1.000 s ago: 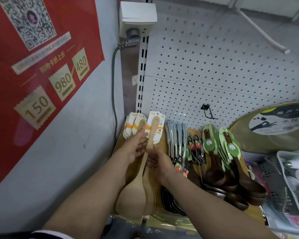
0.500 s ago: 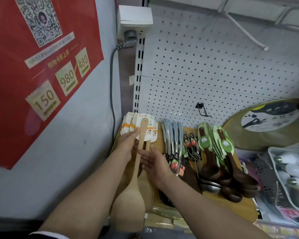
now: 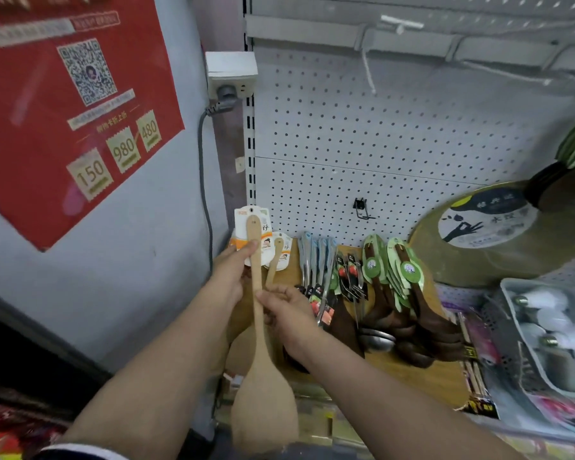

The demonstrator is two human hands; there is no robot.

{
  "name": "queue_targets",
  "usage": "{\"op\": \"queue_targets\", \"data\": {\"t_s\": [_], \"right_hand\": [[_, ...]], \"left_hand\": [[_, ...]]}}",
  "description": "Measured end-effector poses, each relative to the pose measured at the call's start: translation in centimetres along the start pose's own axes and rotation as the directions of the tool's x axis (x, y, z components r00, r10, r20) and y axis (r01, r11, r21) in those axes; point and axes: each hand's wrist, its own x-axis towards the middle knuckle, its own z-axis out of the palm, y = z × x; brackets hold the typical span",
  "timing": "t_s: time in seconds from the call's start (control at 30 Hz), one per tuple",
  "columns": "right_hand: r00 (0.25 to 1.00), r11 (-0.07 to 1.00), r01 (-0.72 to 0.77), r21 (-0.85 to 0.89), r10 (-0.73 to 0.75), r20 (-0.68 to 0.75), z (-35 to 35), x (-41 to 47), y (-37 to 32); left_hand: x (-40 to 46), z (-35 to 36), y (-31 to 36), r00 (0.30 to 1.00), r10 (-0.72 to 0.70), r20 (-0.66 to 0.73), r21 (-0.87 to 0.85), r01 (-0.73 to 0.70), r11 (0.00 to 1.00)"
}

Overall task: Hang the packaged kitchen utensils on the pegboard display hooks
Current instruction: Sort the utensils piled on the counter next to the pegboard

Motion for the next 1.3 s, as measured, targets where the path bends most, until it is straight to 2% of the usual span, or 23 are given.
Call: {"op": "queue_targets", "data": {"t_s": [0.1, 0.33, 0.5, 0.77, 1.1, 1.3], "right_hand": [[0.999, 0.999, 0.048, 0.025, -0.048, -0.019, -2.8, -2.1, -0.6], [0.992, 0.992, 0.116, 0.039, -0.114, -0.052, -14.8, -9.5, -1.4], [0.979, 0.983, 0.172, 0.067, -0.163, -0.127, -24.6, -16.1, -1.3], [0.934, 0.952, 0.254, 0.171, -0.196, -0.299, -38.5, -25.1, -2.2], [0.813, 0.892, 0.402, 0.209, -0.243, -0.529, -53.9, -31.5, -5.1], [0.741, 0.883, 0.428, 0.191, -0.222, -0.634, -63.7, -33.9, -6.7]], "left_hand": [[-3.4, 3.2, -1.2, 0.999, 0.027, 0.03, -0.044, -0.026, 0.999], [-13.3, 13.2, -7.1, 0.99, 0.05, 0.131, 0.028, -0.054, 0.998], [-20.4, 20.9, -13.3, 0.97, 0.07, 0.231, 0.087, -0.092, 0.992], [-29.6, 33.0, -21.0, 0.922, -0.028, 0.385, 0.146, -0.03, 0.989], [-36.6, 49.7, -29.6, 0.794, -0.12, 0.596, 0.243, -0.037, 0.969], [-40.5, 59.1, -35.7, 0.725, -0.202, 0.658, 0.283, 0.011, 0.959]]}}
